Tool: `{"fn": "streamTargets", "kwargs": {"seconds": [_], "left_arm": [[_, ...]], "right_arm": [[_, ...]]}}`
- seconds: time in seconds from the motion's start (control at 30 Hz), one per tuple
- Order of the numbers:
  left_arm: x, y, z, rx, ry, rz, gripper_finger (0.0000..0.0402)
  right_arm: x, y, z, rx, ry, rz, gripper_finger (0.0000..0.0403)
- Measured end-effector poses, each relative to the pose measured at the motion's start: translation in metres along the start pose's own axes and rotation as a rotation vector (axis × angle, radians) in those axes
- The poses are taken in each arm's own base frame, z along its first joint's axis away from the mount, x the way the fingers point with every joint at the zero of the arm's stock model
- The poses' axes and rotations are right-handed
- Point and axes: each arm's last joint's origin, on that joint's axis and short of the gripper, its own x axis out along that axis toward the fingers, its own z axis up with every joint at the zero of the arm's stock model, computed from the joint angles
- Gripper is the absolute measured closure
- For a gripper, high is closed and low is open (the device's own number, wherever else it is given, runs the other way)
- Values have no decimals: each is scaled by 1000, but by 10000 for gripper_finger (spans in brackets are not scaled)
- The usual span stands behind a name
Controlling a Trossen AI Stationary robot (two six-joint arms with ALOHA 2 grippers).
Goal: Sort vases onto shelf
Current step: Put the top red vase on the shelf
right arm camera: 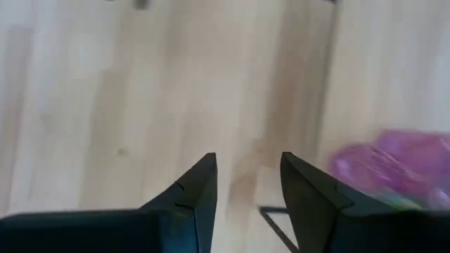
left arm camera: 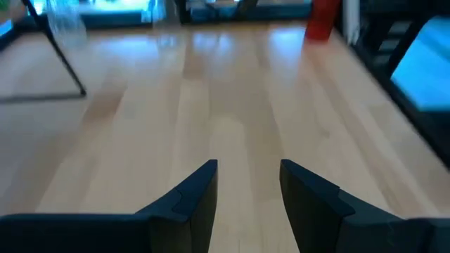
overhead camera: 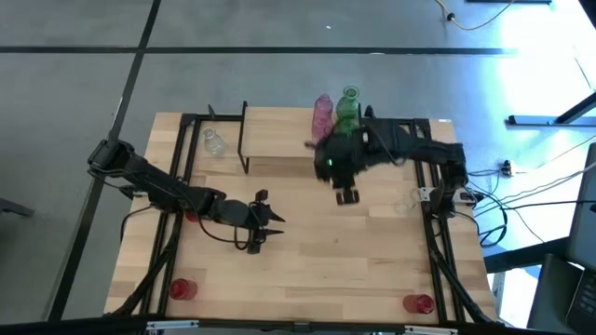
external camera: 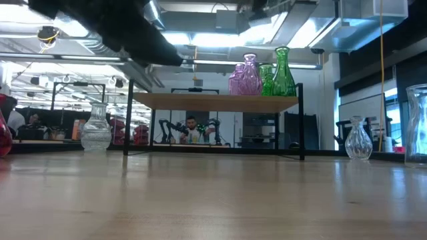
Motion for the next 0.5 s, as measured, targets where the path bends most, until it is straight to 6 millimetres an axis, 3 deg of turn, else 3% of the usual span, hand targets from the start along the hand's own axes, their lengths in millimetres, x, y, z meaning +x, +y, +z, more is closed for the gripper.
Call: {"fn": "streamTargets", "kwargs": {"seconds": [0.27,0.37,0.5], "left_arm": [[-20,-2,42,-107,359,117,254],[-35,-5,52,-160,476,157,254],[-52,-7,49,-246,599,239,255]], "right_arm": [[2,51,-9,-134,-12,44,262],[5,59,-23,-114,-32,41,262],[5,74,-52,-109,-124,-12,262]]}}
